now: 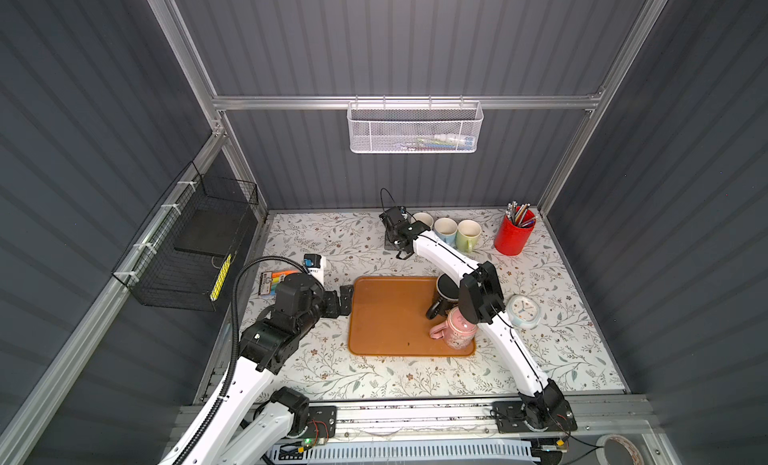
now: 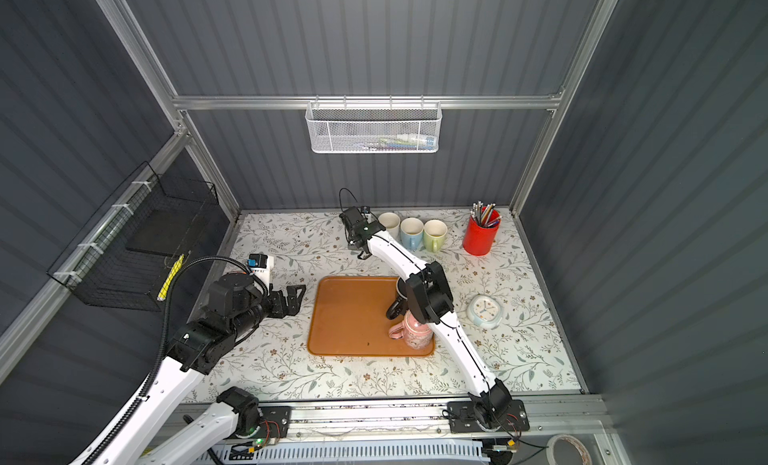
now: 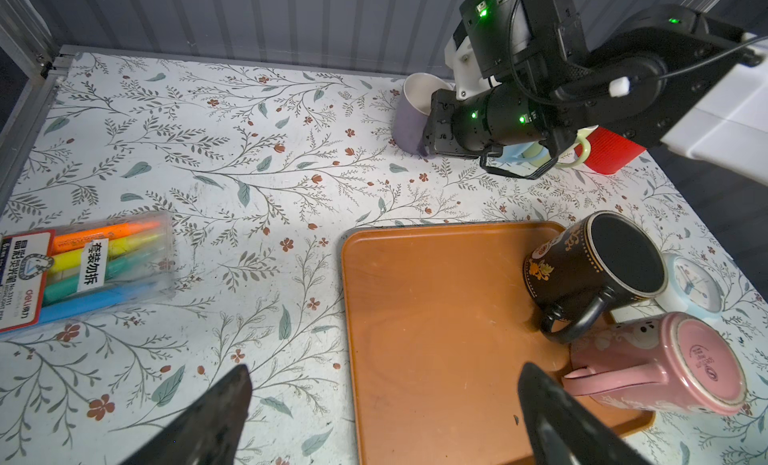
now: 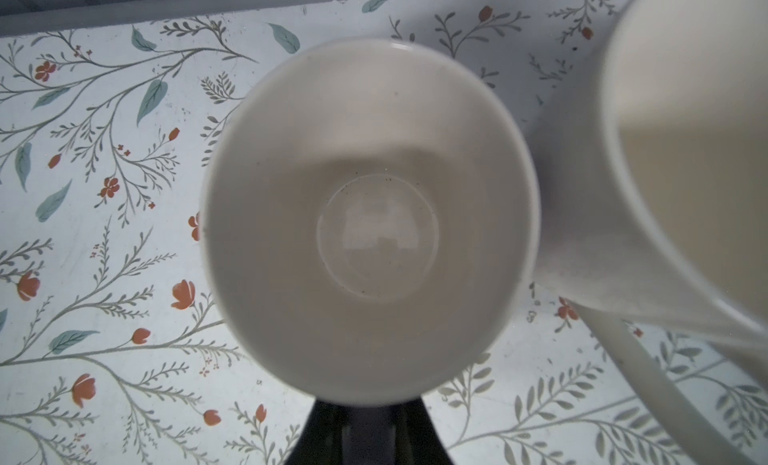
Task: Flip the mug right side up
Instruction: 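Lower the purple mug upright onto the table and open the right gripper, then move the right gripper over the black mug while the left moves toward the tray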
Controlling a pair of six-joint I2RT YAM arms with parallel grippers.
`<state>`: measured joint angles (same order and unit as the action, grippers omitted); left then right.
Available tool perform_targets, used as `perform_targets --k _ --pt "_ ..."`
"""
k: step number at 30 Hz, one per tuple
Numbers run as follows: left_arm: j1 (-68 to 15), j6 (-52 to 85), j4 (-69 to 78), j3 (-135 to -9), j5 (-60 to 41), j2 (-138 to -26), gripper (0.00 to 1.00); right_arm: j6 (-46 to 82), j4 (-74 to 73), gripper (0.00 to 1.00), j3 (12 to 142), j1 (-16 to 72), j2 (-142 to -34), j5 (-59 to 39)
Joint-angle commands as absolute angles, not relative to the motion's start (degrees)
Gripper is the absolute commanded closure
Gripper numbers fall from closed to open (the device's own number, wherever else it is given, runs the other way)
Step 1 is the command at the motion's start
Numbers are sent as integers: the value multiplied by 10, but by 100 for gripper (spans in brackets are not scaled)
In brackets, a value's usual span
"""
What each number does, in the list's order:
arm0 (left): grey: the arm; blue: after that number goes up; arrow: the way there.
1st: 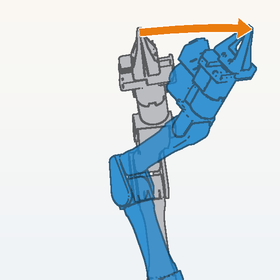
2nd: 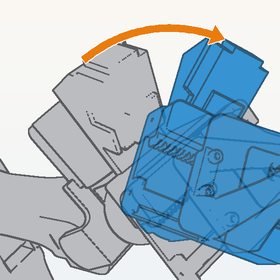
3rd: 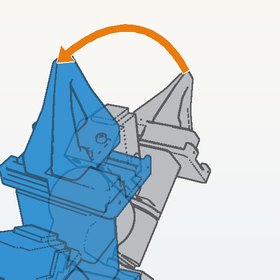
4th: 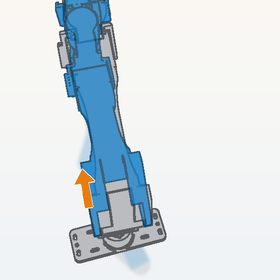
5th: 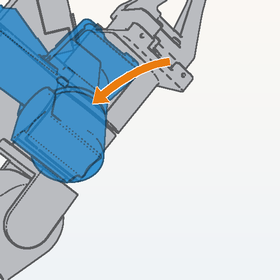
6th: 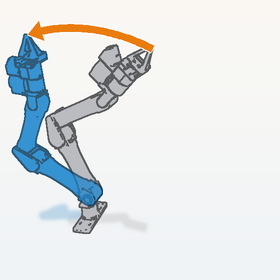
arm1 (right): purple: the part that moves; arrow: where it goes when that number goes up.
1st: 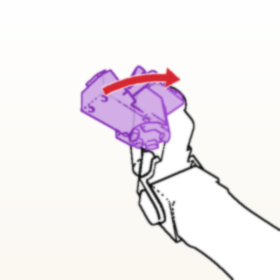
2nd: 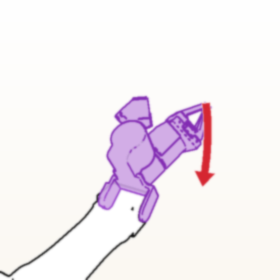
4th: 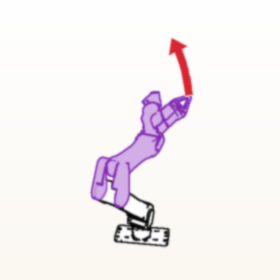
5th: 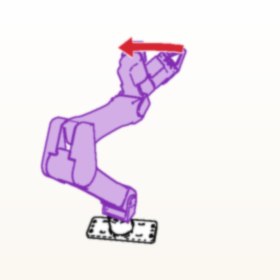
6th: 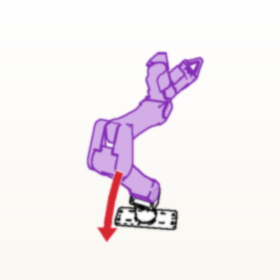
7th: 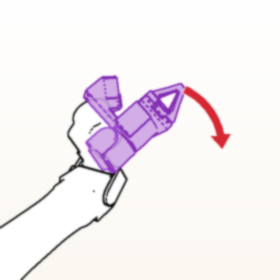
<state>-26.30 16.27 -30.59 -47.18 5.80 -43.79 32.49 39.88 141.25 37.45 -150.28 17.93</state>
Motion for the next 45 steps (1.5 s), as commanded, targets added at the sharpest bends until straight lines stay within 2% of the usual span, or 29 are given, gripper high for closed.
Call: perform_targets --k 1,2,4,6,12,20,35,45 --pt "-265 157 -302 -469 53 -440 0 320 381 92 1432 371 -1506 183" --pt "-265 158 -302 -469 54 -440 0 320 381 89 1432 371 -1506 182" --pt "-265 156 -302 -470 55 -439 0 320 380 77 1432 371 -1506 178" --pt "-264 155 -302 -469 56 -440 0 321 380 71 1430 371 -1504 173" --pt "-265 152 -304 -468 57 -439 0 323 365 58 1403 372 -1482 160" --pt "-265 143 -305 -470 41 -452 0 305 326 47 1327 378 -1407 141" --pt "-265 129 -341 -530 17 -539 0 208 235 26 1011 381 -1101 98" --pt "-274 157 -336 -562 0 -585 0 210 226 15 787 374 -871 72"
